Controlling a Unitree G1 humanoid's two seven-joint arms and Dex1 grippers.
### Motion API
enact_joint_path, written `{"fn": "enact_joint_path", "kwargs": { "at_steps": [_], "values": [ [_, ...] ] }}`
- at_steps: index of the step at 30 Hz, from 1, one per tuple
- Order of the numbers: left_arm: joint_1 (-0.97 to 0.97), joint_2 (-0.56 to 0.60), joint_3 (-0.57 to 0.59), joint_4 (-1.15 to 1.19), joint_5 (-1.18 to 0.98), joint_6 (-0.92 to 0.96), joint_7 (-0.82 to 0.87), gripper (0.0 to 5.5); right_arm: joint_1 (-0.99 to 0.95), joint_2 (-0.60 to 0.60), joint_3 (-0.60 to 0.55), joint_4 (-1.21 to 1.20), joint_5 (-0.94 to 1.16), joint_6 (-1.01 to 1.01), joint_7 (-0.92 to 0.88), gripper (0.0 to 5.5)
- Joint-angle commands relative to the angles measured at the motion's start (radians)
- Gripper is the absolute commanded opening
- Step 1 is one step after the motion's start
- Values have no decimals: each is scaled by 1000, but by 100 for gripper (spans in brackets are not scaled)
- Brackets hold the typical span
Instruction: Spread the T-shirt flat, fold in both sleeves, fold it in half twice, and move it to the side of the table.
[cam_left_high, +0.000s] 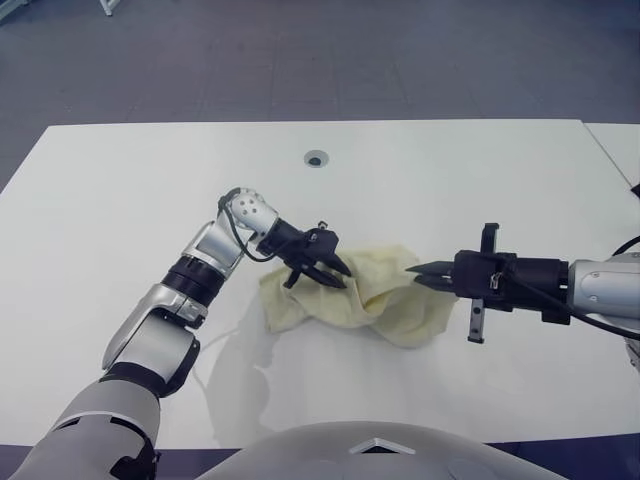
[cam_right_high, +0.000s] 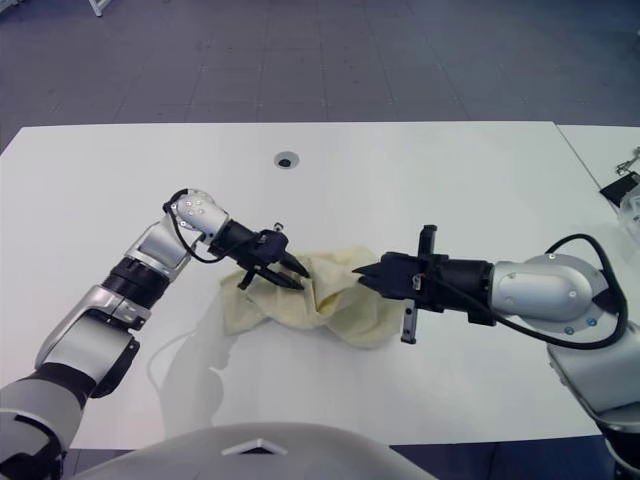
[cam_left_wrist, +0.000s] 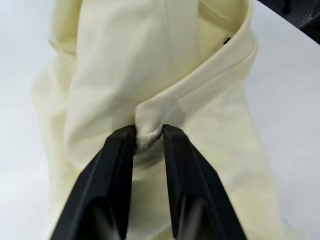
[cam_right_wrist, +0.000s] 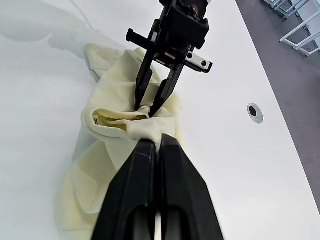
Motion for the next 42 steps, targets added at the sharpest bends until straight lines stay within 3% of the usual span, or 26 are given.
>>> {"fn": "enact_joint_path", "kwargs": {
  "at_steps": [1,3,11,18,27,36,42],
  "values": [
    [-16,-4,-8,24,34,-9,-6,40,-11,3,12,2,1,-2,0,0],
    [-14,17,4,-2,27,0,-26,2,4,-3,9,12,-9,-12,3,0],
    [-2,154,242,-299,-148,144,18,2,19,7,-53,87,-34,-45,-19,0],
    [-100,203,349,-246,-48,57,239,2,-222,101,1,320,-165,-77,-189,0],
    [-359,129,241,209,285,-189,629,2,-642,295,256,910,-471,-426,-269,0],
    [-635,72,158,603,484,-331,922,2,-1118,482,321,1678,-660,-871,-455,0],
    [-708,76,142,698,537,-353,1032,2,-1297,522,350,1980,-774,-1031,-638,0]
  ]
}}
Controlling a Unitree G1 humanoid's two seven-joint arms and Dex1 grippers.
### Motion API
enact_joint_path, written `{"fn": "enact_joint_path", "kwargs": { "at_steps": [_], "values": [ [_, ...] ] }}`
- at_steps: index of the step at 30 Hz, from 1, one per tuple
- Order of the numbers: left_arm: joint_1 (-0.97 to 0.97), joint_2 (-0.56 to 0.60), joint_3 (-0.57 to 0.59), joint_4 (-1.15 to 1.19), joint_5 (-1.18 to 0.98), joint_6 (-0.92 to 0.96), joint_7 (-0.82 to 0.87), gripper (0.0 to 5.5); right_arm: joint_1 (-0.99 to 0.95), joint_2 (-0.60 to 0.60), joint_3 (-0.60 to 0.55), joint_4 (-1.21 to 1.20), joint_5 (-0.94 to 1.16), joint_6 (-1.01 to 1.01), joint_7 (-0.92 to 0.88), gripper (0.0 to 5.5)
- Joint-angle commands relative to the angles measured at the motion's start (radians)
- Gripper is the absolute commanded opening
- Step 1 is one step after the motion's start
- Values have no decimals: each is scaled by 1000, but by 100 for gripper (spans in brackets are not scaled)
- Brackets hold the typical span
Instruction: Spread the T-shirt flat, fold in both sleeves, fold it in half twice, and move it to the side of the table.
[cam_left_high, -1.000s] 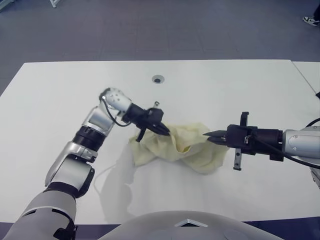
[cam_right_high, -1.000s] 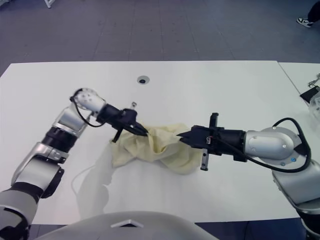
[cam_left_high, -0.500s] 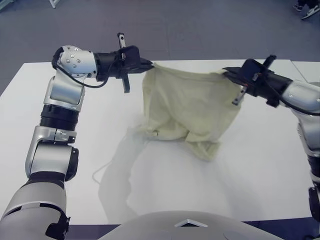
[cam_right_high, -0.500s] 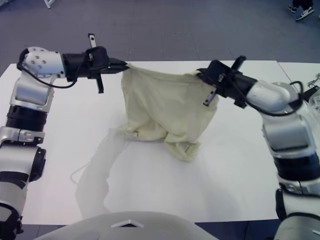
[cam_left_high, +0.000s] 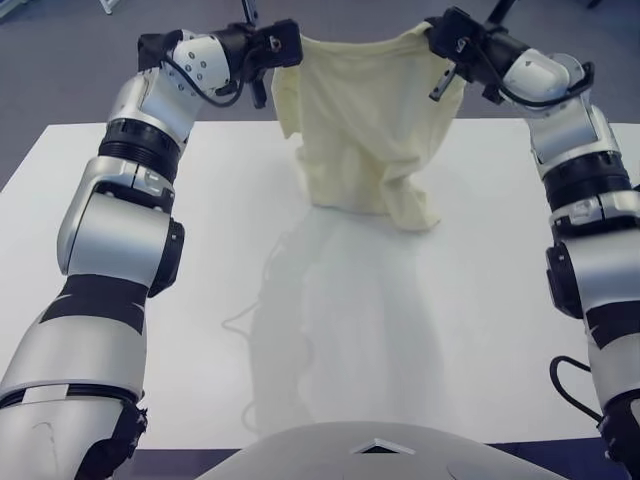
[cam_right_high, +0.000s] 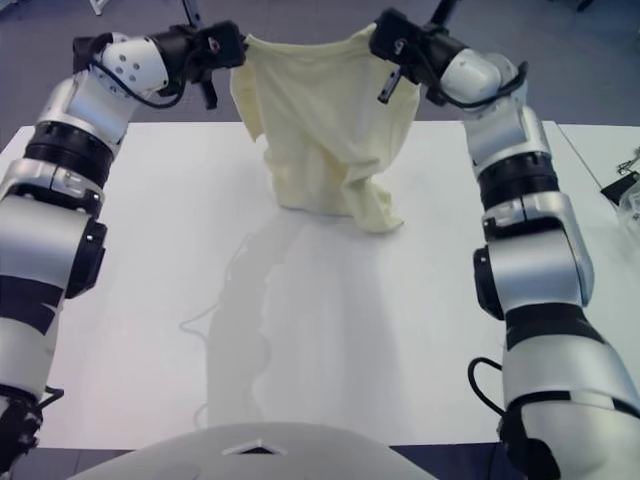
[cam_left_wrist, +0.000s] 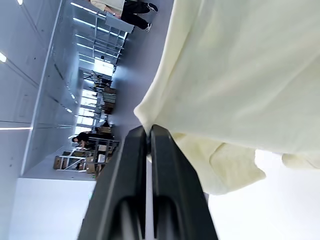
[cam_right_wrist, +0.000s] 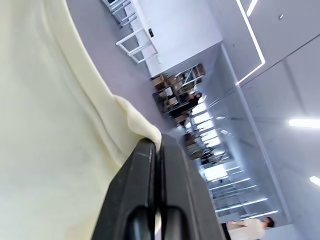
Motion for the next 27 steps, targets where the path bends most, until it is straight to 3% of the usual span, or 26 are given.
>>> {"fn": "enact_joint_path", "kwargs": {
  "at_steps": [1,8,11,13,16,18,19,22,24,27],
  "values": [
    [-48,7,-8,49,30,-21,39,2,-107,5,12,136,-62,-72,-97,0],
    [-9,60,26,9,-10,-64,-19,2,-154,-7,7,175,-86,-160,-130,0],
    [62,113,65,-101,-82,-86,-144,2,-131,-41,-6,117,-48,-209,-23,0],
    [167,170,87,-251,-159,-88,-275,2,-51,-89,-40,-14,54,-198,165,0],
    [417,275,96,-603,-357,-29,-533,2,291,-277,-70,-584,398,115,605,0],
    [652,383,62,-933,-580,111,-716,2,585,-500,-64,-1006,666,361,788,0],
    [792,448,21,-1119,-693,199,-763,2,773,-674,-27,-1187,780,396,847,0],
    [1104,613,-108,-1464,-781,283,-806,2,1153,-916,87,-1450,842,385,832,0],
    [1235,714,-130,-1559,-759,280,-839,2,1290,-979,161,-1547,806,363,777,0],
    [1366,843,-79,-1648,-794,303,-886,2,1414,-1028,128,-1653,841,390,737,0]
  ]
}}
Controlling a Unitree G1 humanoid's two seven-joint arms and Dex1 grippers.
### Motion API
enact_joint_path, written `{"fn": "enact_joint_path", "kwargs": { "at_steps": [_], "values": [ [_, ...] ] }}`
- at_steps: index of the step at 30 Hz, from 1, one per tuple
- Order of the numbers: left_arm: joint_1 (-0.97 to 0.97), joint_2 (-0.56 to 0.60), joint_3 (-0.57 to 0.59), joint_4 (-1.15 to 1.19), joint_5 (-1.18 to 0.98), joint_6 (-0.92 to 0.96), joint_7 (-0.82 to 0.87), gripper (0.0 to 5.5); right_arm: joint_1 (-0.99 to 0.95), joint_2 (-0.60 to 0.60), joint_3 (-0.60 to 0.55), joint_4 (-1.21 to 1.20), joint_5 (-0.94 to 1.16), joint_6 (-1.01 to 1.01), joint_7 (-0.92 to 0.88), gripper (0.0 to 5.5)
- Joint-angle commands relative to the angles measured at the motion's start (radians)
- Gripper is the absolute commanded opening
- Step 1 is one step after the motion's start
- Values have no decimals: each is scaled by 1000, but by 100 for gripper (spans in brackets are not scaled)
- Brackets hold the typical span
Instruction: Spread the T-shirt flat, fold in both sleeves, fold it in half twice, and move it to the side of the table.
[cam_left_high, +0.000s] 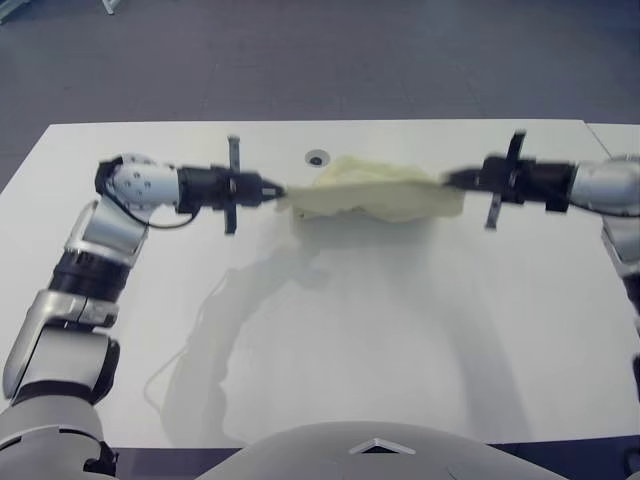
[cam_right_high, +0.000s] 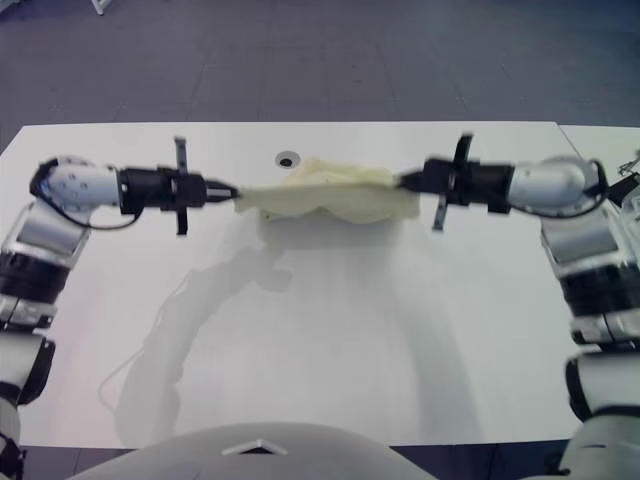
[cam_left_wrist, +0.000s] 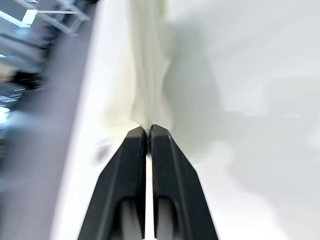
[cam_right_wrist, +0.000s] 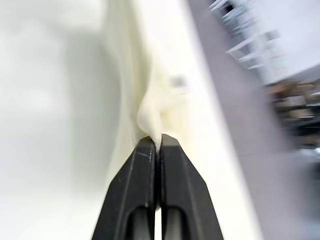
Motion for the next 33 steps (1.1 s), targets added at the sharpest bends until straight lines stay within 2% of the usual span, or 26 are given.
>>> {"fn": "enact_joint_path", "kwargs": {
  "at_steps": [1,6,10,12,15,18,20,22,24,26,29,33],
  "values": [
    [506,489,-62,-662,-237,200,-241,2,569,-495,69,-728,268,196,60,0],
    [539,430,-33,-653,-134,221,-222,2,682,-470,9,-710,177,263,12,0],
    [637,467,-6,-732,-146,259,-206,2,810,-502,-92,-783,227,318,-47,0],
    [683,476,19,-779,-185,286,-197,2,890,-522,-179,-835,270,351,-42,0],
    [691,443,65,-810,-232,338,-162,59,974,-476,-361,-885,324,437,0,52],
    [668,449,133,-806,-353,400,-197,112,1011,-390,-578,-944,405,532,90,103],
    [609,444,210,-762,-503,472,-235,146,998,-335,-722,-965,480,599,158,136],
    [458,373,258,-666,-600,551,-206,176,952,-308,-785,-937,505,632,181,165],
    [293,262,254,-561,-600,588,-136,201,896,-295,-753,-888,451,623,151,188],
    [140,109,187,-433,-457,565,-13,235,809,-271,-636,-836,350,620,48,222],
    [-18,-111,53,-203,-171,445,172,284,740,-217,-469,-760,158,592,-61,269],
    [-123,-315,-58,111,67,249,322,352,730,-154,-351,-677,6,556,-123,334]
  ]
}}
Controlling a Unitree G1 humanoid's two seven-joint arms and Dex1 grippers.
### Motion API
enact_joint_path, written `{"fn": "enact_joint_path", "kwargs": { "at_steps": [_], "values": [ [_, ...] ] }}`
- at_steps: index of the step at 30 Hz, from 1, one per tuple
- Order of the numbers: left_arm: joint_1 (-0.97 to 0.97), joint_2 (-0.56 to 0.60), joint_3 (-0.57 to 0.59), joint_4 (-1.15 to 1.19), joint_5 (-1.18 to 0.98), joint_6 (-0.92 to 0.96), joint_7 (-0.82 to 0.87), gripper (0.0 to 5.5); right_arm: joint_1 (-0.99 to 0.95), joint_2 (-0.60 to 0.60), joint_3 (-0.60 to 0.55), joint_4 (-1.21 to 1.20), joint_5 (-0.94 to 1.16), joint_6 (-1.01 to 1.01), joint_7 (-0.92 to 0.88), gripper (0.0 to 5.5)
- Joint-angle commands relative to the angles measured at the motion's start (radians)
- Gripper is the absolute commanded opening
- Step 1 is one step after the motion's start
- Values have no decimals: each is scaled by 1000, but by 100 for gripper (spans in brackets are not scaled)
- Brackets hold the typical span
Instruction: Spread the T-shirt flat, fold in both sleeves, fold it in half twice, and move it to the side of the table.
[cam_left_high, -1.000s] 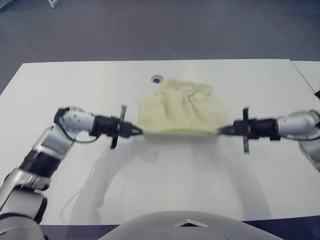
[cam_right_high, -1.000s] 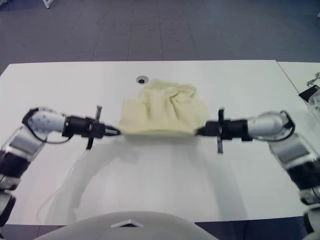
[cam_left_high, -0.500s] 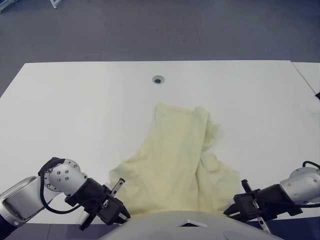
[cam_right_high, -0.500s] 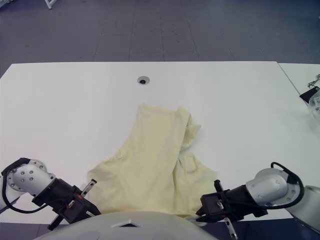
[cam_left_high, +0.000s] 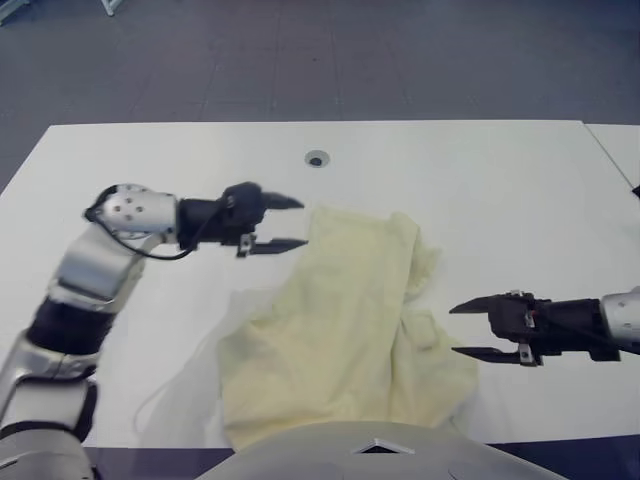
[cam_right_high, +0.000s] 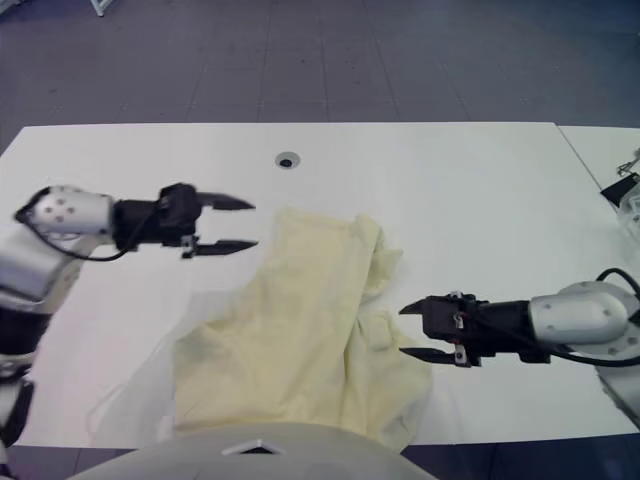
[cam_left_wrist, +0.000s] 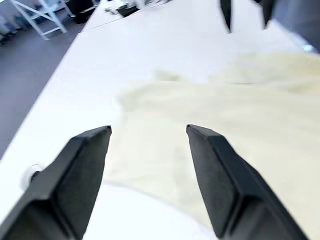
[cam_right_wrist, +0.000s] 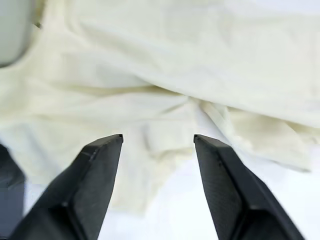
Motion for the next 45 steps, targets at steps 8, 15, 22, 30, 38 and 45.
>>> {"fn": "enact_joint_path", "kwargs": {
  "at_steps": [8,15,22,30,38,45],
  "values": [
    [-270,-379,-129,843,414,-469,352,476,-62,147,249,168,-338,-81,-135,453],
    [-326,-429,-144,1152,555,-592,487,540,-20,103,195,233,-480,-84,-167,537],
    [-332,-332,-205,1254,716,-546,635,540,152,37,68,151,-482,71,-76,537],
    [-319,-258,-182,1237,720,-585,629,540,-6,176,38,75,-331,303,-71,537],
    [-364,-304,-159,1226,716,-661,624,540,-600,350,-16,129,-38,601,-127,537],
    [-372,-289,-134,1148,692,-743,593,540,-998,640,230,775,-286,314,-409,537]
  ]
}}
